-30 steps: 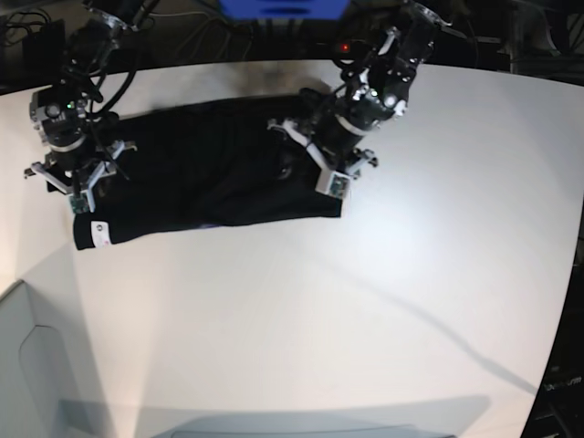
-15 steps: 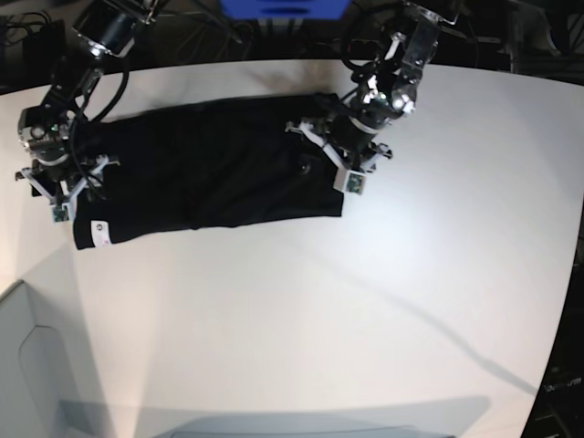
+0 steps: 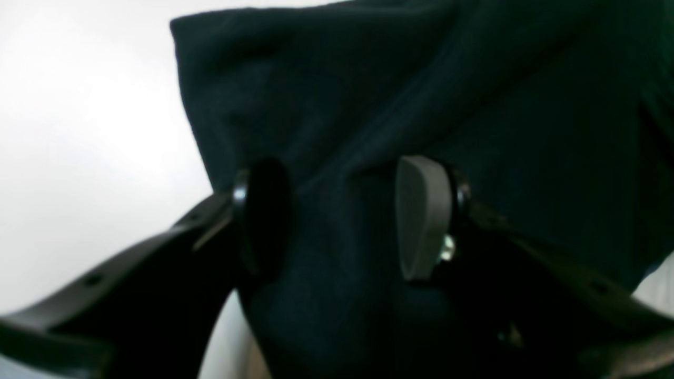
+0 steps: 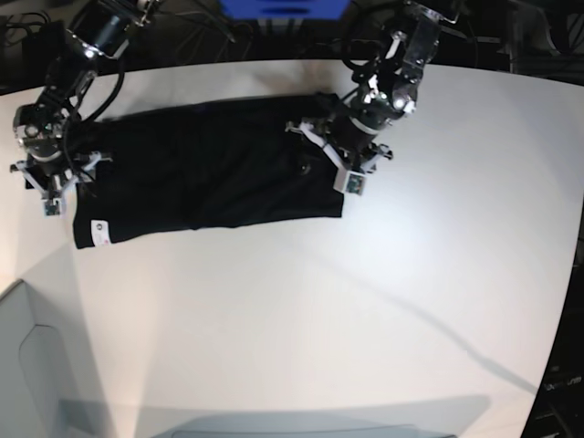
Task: Fold the T-shirt properly
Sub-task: 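Lower the folded end with the left gripper and release it, then move the right gripper along the strip and regrasp its folded end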
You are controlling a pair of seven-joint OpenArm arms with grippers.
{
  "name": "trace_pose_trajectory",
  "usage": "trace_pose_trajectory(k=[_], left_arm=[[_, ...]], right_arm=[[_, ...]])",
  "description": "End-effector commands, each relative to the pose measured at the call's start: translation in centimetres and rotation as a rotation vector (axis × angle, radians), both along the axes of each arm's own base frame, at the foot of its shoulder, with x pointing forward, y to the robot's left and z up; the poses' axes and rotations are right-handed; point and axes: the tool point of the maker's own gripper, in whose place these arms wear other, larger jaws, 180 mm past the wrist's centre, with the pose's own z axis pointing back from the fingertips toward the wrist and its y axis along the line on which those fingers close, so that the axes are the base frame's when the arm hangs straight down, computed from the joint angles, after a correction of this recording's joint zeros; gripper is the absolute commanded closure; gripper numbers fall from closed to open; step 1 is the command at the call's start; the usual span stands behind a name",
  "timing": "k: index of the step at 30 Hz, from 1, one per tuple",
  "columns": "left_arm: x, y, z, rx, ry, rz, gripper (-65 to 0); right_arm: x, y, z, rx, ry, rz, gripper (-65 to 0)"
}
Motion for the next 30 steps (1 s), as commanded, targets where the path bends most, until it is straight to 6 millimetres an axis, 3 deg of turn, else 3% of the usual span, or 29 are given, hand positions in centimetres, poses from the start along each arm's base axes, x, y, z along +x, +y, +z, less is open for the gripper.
trace_pose_trajectory(k=[1,3,6,12,15,22,30], left_arm=[[0.7,-0.2,1.6,-0.019,-0.054,0.003,-33.8],[0.9,-0.5,2.3,-0.031,-0.068,0.002,-33.8],[1.0,-0.7,2.9,-0.039,-0.084,0.001,-33.8],[1.5,-0.3,3.7,-0.036,-0.111,0.006,-33.8],[2.1,1.3,3.8,-0.026,-0.112,0.056,-33.8],[2.6,2.5,3.6,-0.011,-0.113,0.089,-33.8],[1.9,3.4,0.3,0.018,-0.033,0.103,-33.8]], right_arm=[[0.9,-0.1,2.9,-0.041,-0.090,0.020,-37.9],[0.7,1.3,5.3,-0.081,-0.144,0.048,-38.0],[0.2,5.7,6.0,-0.063,-0.165,0.129,-38.0],[-1.8,14.4,3.0,0.059,-0.082,0.323,-37.8],[-2.8,17.1,2.3,0.094,-0.058,0.397,-37.8],[-3.5,19.2,1.7,0.121,-0.034,0.452,-37.8],[-3.7,19.6,1.7,0.125,-0.033,0.465,-37.8]])
